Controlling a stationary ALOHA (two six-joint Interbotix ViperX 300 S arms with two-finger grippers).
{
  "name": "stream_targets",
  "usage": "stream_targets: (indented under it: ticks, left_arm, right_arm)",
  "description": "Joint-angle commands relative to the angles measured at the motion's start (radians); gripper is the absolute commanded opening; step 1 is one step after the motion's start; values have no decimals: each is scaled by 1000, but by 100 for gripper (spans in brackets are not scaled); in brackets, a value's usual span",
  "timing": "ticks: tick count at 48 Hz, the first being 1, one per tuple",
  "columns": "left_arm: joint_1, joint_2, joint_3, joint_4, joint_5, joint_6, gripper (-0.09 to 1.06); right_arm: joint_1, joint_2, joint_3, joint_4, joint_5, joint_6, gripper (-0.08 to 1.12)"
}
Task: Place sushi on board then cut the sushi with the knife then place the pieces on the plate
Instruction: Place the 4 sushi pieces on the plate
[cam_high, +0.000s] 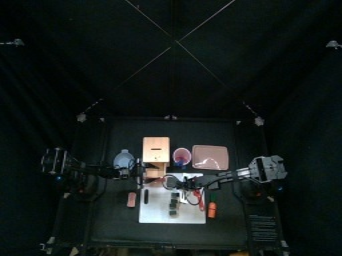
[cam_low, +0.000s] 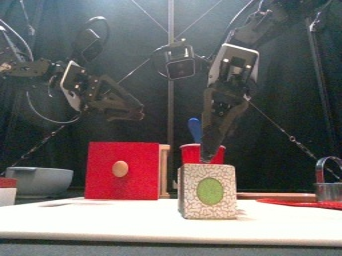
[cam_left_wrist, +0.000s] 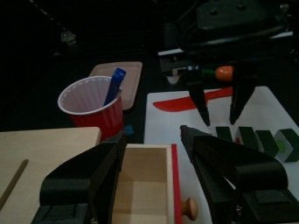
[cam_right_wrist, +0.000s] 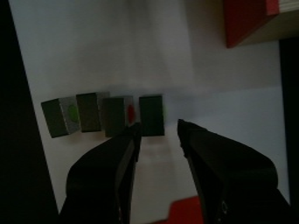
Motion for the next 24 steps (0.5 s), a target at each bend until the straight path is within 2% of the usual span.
stream_targets:
  ticks: [1, 8, 16, 24]
  left_arm:
    - [14, -38, 3, -3, -3, 2, 88]
    - [15, -57, 23, -5, -2, -2, 88]
    - [17, -58, 34, -43, -2, 2, 88]
    - [21, -57, 40, -44, 0, 2, 88]
  right_arm:
    - [-3, 0, -25, 3, -9, -3, 77]
    - [-2, 28, -32, 0, -8, -3, 77]
    - [-2, 49, -37, -2, -6, 0, 77]
    - [-5, 49, -40, 5, -3, 5, 75]
